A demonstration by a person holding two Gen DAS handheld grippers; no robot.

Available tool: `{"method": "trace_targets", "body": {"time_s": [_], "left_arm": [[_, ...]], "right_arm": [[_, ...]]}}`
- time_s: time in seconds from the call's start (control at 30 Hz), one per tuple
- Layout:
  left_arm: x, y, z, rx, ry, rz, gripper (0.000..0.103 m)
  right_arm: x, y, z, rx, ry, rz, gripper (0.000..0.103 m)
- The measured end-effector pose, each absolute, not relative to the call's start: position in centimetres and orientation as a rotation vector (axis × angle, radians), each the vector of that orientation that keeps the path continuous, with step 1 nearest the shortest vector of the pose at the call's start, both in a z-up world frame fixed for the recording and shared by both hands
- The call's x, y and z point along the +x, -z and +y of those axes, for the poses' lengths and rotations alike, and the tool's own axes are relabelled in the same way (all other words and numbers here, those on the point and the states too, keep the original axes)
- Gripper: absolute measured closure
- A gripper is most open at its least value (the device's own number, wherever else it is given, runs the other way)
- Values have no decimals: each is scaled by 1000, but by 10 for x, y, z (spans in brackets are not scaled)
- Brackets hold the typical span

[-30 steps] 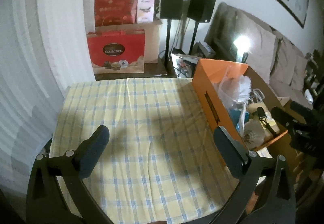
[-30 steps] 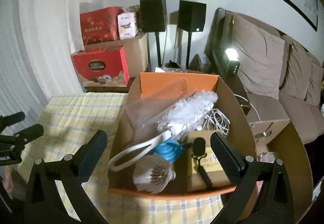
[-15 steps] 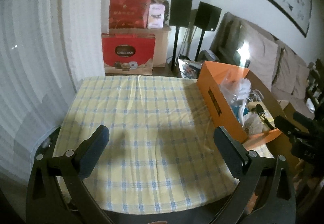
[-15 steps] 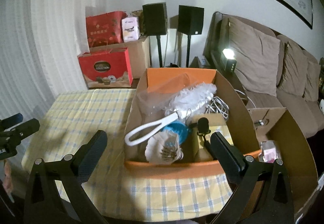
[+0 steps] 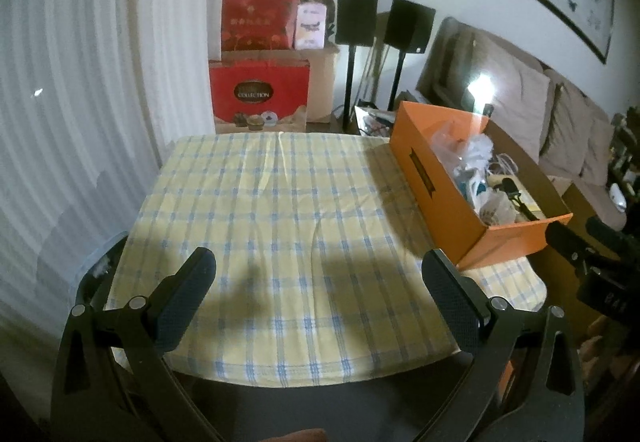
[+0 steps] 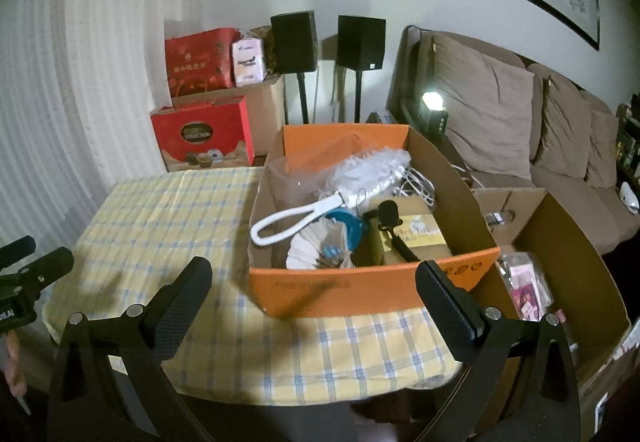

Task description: Organize objects

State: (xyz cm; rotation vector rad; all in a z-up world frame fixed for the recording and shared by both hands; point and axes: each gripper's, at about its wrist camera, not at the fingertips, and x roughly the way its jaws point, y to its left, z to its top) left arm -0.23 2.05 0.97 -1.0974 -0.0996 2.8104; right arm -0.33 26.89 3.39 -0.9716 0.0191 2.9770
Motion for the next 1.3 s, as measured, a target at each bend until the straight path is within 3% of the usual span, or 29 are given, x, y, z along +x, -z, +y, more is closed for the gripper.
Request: {"method": "trace_targets", "body": {"time_s": [1.3], "left_arm": [[7,4,23,-1127,-2808,-97,0]], "right_arm": [[15,-27,269,-942,-2944,-15,0]]}}
